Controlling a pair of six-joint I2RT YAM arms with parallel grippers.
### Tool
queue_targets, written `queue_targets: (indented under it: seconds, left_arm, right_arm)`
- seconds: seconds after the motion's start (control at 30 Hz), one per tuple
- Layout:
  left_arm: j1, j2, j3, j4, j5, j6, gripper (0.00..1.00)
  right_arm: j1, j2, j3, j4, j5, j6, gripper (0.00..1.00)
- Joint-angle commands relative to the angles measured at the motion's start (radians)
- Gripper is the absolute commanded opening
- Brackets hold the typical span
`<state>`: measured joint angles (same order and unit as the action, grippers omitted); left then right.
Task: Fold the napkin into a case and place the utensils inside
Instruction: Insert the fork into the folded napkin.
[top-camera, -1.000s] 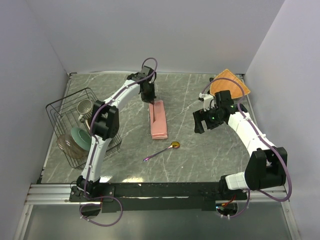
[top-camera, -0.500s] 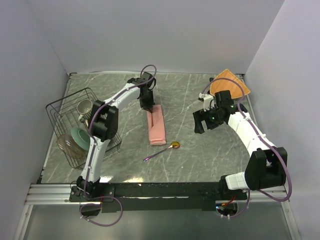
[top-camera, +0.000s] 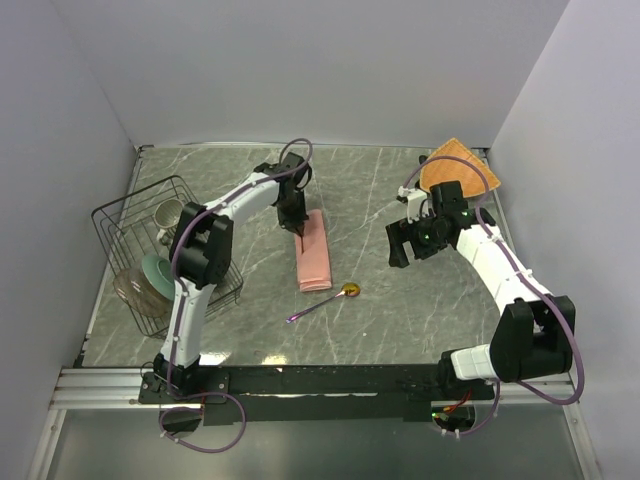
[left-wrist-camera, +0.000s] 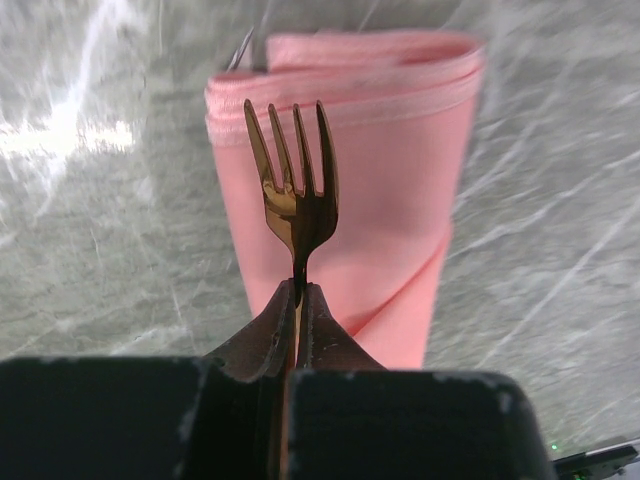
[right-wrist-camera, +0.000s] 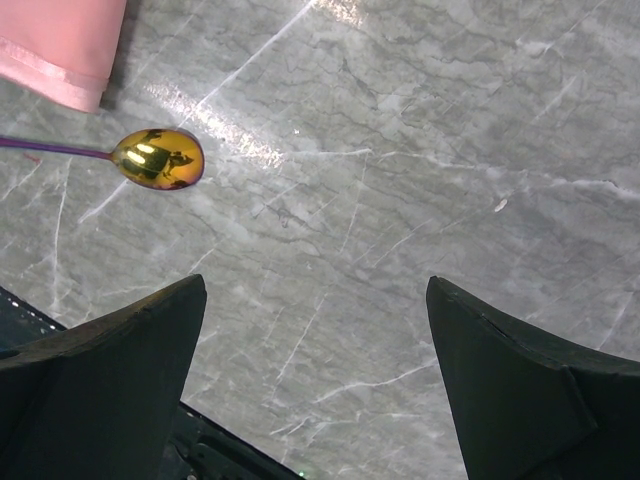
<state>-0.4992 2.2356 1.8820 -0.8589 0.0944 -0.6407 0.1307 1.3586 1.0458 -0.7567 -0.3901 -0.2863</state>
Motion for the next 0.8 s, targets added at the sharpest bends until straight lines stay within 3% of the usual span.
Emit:
queue_targets:
  seconds: [0.0,0.23,0.33,0.37,0.43,0.53,0.77]
  left_arm:
    - [-0.015,-0.053,-0.026,-0.006,0.031,-0.019,0.01]
    - [-0.032,-0.057,-0.053,0.0,0.05,-0.02,0.01]
    - [-0.032,-0.063,-0.066,0.003,0.054,-0.03,0.13]
    - [-0.032,-0.068,-0.075,0.001,0.054,-0.031,0.23]
    - [-0.032,-0.079,-0.092,-0.002,0.053,-0.045,0.24]
    - [-0.035,-0.091,-0.11,0.0,0.044,-0.047,0.32]
    - [-0.036,-0.183,0.009,0.006,-0.077,0.024,0.39]
  right_arm:
    - [0.003,-0.046,0.0,0.0,-0.009,-0.008,0.99]
    - [0.001,-0.049,-0.003,-0.001,-0.009,-0.013,1.0]
    - [0.003,-0.05,-0.003,-0.001,-0.009,-0.014,1.0]
    - [0.003,-0.05,-0.003,-0.003,-0.009,-0.016,1.0]
    - [0.003,-0.052,-0.004,-0.001,-0.009,-0.02,1.0]
    - [0.001,-0.052,-0.004,-0.003,-0.009,-0.025,1.0]
    - [0.003,-0.053,0.008,-0.001,-0.01,-0.045,1.0]
